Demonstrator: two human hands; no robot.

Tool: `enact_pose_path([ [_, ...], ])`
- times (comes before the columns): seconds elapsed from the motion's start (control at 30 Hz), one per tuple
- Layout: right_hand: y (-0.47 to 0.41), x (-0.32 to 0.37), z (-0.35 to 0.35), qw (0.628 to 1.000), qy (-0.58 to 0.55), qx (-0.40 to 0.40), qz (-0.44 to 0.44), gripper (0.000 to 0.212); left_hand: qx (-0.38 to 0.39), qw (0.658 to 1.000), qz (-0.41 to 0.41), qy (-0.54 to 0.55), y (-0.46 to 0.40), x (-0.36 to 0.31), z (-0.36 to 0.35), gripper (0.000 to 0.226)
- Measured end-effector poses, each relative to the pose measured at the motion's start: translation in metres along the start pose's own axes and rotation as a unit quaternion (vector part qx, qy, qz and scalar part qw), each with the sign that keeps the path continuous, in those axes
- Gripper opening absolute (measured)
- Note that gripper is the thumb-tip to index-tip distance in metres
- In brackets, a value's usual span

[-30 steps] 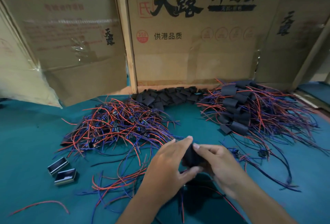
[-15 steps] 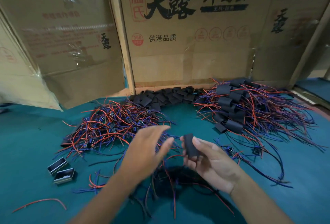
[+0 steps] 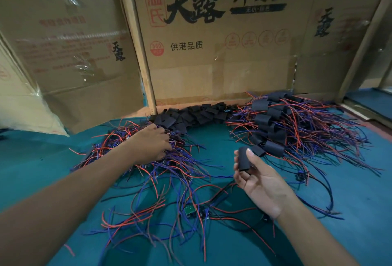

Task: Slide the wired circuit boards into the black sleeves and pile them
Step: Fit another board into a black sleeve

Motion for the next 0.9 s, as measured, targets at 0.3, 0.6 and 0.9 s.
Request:
enact_pose_path([
  [0.3,0.001,0.001,-0.001,1.0,0.003,-0.003,0.014,0.042,0.023,0.998,0.039,0.041,0.006,0.009,0.012,0.026],
  [0.6,0.0,-0.003,0.001,1.0,0.024,-0.011,-0.001,0.048,0.046,0.989,-0.021,0.137,0.012,0.005,0.008,0.027],
  [0.9,0.001,0.001,0.004,1.0,0.012,-0.019,0.007,0.052,-0.06,0.956,0.018,0.286,0.016,0.012,0.031,0.02],
])
Point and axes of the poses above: each hand's wrist, its own y-axis away from the middle knuckle, its own z-axis out of the back of the hand, x = y × z, the point moved 2 cm from there along -y, towards the middle knuckle, and after that the axes turned 4 degrees about x, right-handed, at the moved point
